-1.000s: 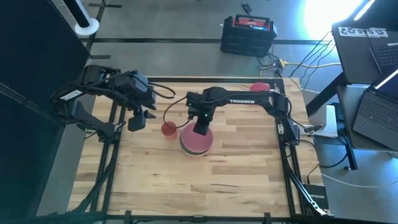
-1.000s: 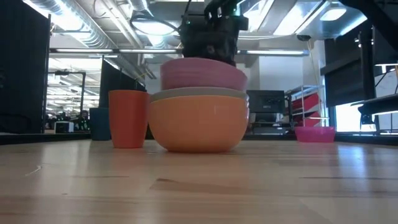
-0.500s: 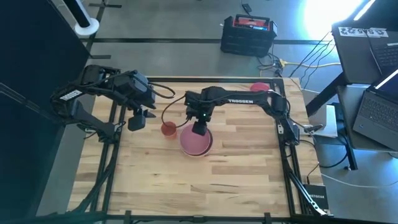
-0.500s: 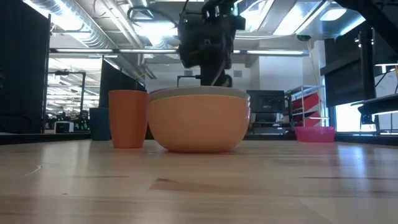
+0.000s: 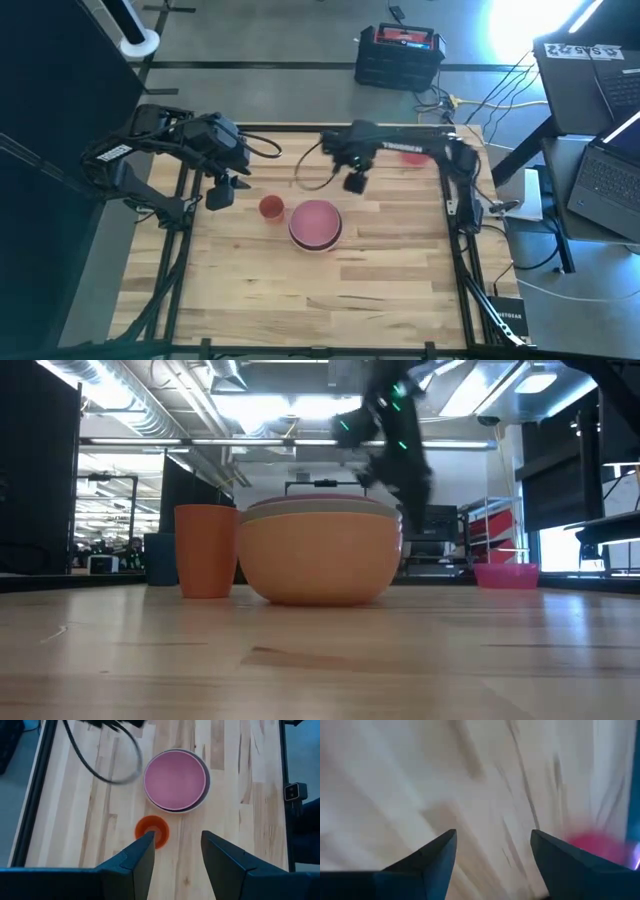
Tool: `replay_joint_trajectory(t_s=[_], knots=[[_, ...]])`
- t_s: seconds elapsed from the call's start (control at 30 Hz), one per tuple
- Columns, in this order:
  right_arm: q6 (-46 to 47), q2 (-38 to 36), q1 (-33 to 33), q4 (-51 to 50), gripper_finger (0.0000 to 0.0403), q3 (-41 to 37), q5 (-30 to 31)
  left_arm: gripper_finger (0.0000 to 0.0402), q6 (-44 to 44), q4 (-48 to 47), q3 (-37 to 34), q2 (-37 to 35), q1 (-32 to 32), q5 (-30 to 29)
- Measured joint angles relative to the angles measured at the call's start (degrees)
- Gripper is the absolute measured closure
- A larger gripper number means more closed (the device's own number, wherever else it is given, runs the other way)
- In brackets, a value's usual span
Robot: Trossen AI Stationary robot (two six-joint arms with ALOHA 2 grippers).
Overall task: Nest bowls inside each other
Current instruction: Stack the red bowl on top of the pink bowl
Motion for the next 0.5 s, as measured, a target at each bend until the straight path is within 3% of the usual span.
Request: replay_joint_trajectory(t_s=[0.33,0.5], knots=[[6.97,-12.38,-16.70,7.35,0.0162,-20.70,1.76,0.0257,2.37,0.00,0.00,-1.06,0.28,-0.02],[6.36,-13.14,-22.11,8.93,0.0162,-21.53,2.76,0.0257,3.07,-0.02,0.00,-1.19,0.70,-0.19]])
